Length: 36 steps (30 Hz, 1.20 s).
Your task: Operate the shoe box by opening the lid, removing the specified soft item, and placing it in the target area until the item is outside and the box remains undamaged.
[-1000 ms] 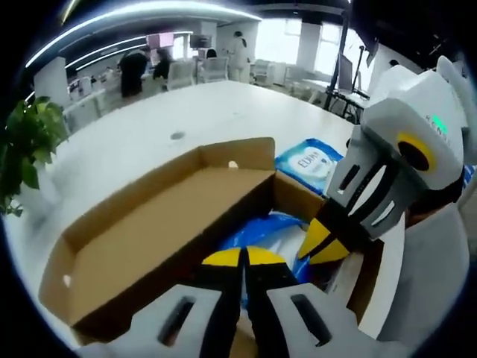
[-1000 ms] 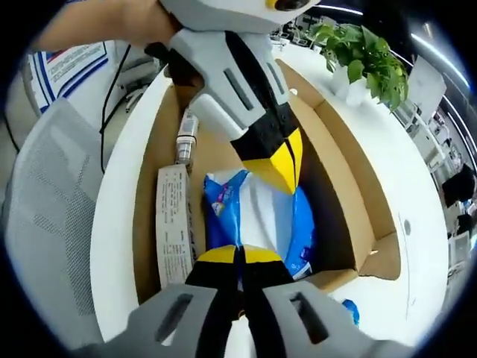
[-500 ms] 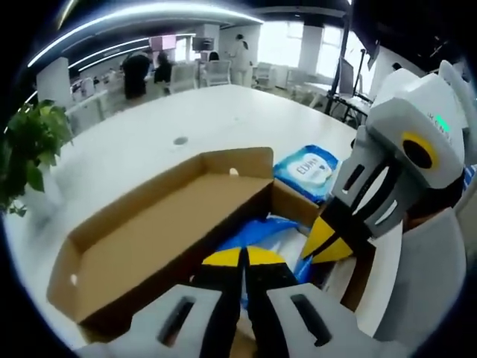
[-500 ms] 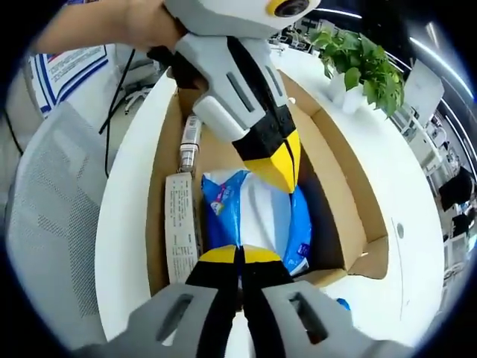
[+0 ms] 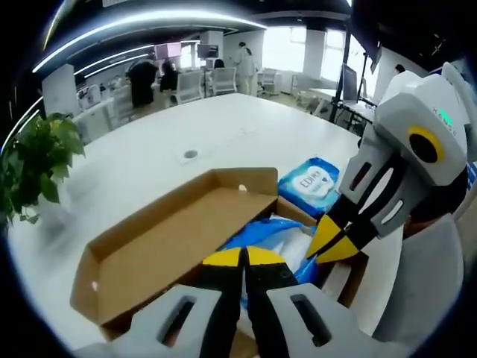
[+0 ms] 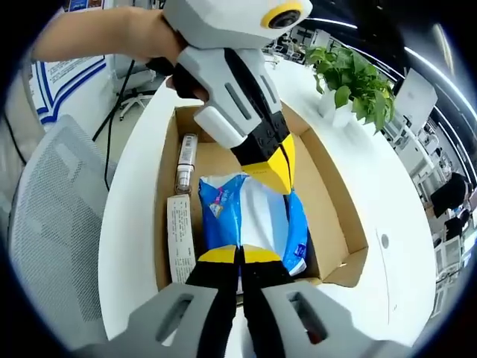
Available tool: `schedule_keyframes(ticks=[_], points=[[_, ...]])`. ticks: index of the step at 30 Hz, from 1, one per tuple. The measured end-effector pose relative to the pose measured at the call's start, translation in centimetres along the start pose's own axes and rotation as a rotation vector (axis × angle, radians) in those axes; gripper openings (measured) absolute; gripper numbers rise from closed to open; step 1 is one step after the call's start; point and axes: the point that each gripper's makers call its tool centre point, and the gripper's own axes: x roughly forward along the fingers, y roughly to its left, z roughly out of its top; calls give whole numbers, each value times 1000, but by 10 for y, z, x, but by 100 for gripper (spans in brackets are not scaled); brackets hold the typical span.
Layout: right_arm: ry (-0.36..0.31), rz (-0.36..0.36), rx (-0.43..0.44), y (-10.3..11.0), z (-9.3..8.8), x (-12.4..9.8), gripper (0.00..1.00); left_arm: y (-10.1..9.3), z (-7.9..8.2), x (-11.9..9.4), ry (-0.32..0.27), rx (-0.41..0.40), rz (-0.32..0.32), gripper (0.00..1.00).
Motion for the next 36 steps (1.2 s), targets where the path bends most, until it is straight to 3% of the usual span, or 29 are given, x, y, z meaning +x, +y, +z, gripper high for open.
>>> schedule_keyframes(ticks=[18, 36], points=[[-55, -66, -12, -4, 21, -46, 0, -11, 38, -28, -31, 53, 23, 0], [-44, -86, 0, 6, -7, -94, 0, -61, 62, -26, -37, 116, -30, 0]])
